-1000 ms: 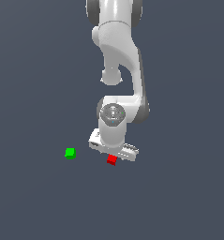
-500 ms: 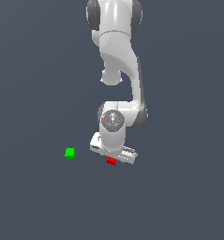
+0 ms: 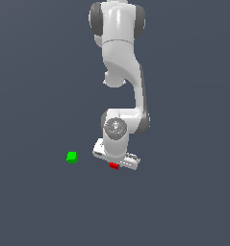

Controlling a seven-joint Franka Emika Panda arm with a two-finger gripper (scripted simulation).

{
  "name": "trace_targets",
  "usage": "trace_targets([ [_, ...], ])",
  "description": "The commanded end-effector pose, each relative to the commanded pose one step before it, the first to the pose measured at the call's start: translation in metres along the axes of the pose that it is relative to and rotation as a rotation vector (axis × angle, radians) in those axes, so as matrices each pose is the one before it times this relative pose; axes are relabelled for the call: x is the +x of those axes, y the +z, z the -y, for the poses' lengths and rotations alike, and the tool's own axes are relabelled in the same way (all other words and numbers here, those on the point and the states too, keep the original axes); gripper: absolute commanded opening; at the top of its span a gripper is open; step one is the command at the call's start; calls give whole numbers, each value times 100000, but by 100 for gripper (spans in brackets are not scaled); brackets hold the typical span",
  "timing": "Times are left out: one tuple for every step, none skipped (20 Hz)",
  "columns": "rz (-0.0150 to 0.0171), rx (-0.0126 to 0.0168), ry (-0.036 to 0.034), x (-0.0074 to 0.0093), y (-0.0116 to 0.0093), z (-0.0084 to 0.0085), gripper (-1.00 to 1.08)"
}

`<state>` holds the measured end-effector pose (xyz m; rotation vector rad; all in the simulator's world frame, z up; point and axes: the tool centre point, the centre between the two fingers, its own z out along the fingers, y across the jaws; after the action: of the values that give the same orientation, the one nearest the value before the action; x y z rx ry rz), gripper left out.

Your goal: Stack the red cube on top of the green cube.

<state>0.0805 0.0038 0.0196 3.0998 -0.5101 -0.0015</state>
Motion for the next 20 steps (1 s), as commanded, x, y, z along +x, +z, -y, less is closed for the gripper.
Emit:
trace_targets([
  [-76,27,-3,41,-25,15,-100],
  [0,0,0,0,0,0,-100],
  [0,0,0,0,0,0,-100],
  [0,0,0,0,0,0,-100],
  [0,0,0,0,0,0,-100],
  [0,0,0,0,0,0,-100],
  [0,0,0,0,0,0,-100],
  [0,0,0,0,0,0,-100],
  [0,0,0,-23,-13,-3,-100],
  [0,0,0,-2,-29,-1,-100],
  [0,0,0,-7,-88,-2,-100],
  [0,0,0,-11,-149,-3,-100],
  [0,0,0,-13,-212,-4,-100],
  [0,0,0,-14,-279,-4,-100],
  [0,0,0,-14,-348,-4,-100],
  [0,0,0,-13,-420,-4,-100],
  [0,0,0,-12,-495,-3,-100],
  [0,0,0,-10,-572,-3,-100],
  [0,0,0,-9,-652,-3,-100],
  [0,0,0,-9,-734,-3,-100],
])
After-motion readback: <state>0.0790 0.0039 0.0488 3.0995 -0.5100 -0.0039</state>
